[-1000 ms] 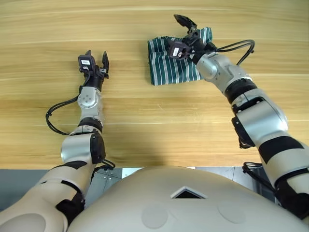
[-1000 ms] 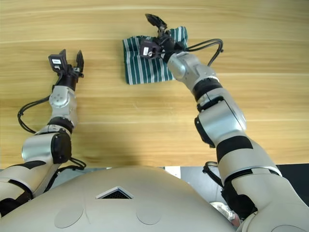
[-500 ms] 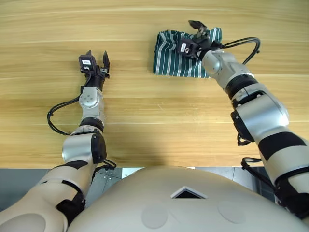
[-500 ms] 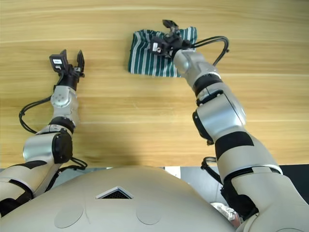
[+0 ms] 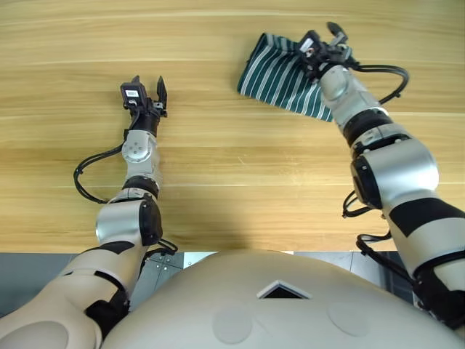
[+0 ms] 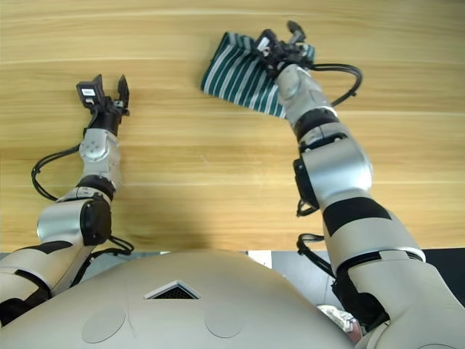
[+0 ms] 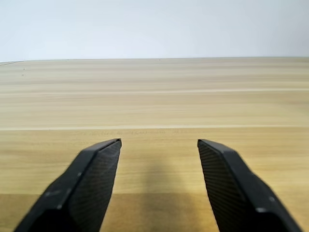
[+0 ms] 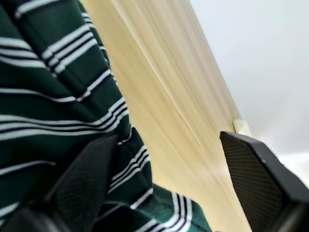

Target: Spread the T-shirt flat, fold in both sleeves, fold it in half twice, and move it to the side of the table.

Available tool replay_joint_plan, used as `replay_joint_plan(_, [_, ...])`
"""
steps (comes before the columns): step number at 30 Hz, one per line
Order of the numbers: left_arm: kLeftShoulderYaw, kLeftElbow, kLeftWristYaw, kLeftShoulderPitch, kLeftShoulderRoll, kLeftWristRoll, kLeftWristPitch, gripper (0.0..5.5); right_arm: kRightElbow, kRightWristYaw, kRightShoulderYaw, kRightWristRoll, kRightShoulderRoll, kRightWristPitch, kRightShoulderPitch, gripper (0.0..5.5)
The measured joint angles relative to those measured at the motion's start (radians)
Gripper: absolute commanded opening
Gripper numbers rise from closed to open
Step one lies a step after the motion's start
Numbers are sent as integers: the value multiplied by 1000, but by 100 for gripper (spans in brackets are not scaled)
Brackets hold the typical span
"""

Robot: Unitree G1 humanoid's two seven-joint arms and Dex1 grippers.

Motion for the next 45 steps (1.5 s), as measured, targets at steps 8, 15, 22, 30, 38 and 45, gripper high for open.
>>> replay_joint_plan(8, [10,3,0,1,2,-6,2,294,-1,-28,-212,156,-59,50,70,377])
replay_joint_plan(15, [28,-1,-1,18,6,-13,-5,294,-48,9,-227,188,59,-263,64,377])
replay_joint_plan(22, [40,-8,-2,39,5,-16,-28,294,-121,-13,-77,70,87,-456,53,377])
replay_joint_plan(30, [48,-9,-2,47,5,-16,-42,294,-30,167,-165,179,63,-185,119,377])
replay_joint_plan(38, [53,-9,-1,53,9,-16,-42,294,-33,283,-437,427,52,38,112,377])
replay_joint_plan(45, [67,-9,12,73,21,-16,-52,294,-59,65,-651,542,-31,100,157,377])
